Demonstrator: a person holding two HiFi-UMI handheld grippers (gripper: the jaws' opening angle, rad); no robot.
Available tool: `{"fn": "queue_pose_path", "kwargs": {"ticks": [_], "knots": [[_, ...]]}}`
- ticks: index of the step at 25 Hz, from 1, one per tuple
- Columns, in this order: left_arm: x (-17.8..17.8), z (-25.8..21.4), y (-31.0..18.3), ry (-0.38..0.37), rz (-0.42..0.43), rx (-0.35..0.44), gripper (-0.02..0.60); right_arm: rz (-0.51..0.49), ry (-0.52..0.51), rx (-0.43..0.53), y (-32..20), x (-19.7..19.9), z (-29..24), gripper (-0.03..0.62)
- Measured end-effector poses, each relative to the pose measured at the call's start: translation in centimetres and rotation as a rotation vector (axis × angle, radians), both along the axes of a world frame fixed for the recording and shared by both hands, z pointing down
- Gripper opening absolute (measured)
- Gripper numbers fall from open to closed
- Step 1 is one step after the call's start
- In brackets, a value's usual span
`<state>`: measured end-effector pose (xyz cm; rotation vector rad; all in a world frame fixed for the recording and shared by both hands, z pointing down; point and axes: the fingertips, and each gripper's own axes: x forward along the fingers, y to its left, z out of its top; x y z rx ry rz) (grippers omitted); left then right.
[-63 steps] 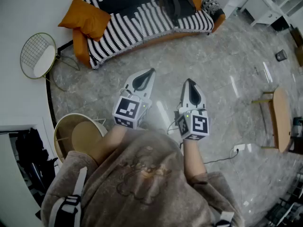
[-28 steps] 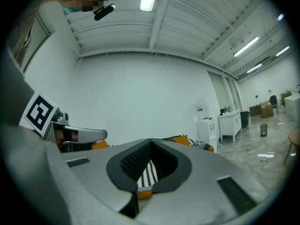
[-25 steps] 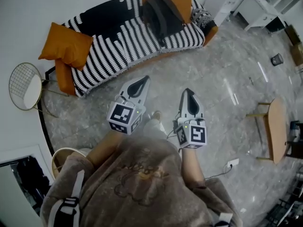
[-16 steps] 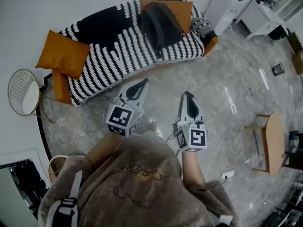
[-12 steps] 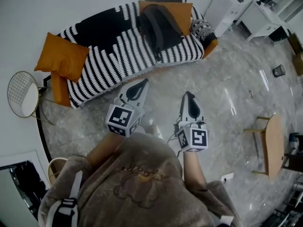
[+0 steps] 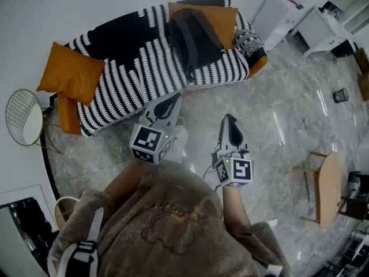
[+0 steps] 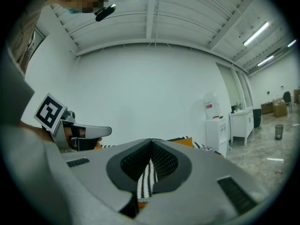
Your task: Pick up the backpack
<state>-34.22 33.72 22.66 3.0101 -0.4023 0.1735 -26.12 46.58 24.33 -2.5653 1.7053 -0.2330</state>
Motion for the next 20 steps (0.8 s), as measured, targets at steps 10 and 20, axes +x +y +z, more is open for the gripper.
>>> {"fn": "queue_pose_path", "kwargs": {"ticks": [10,20], "knots": [[9.4,1.3,-6.8,0.002,0.007,-0.008,0.000,-0.015,-0.006,0.003,-7.4,8.6,1.3,-0.002],[18.6,0.6,-17.2,-0.002,-0.011,-0.016,0.002,-0.072,-0.021,-0.006,-18.6,18.1,0.6,-0.002]]}}
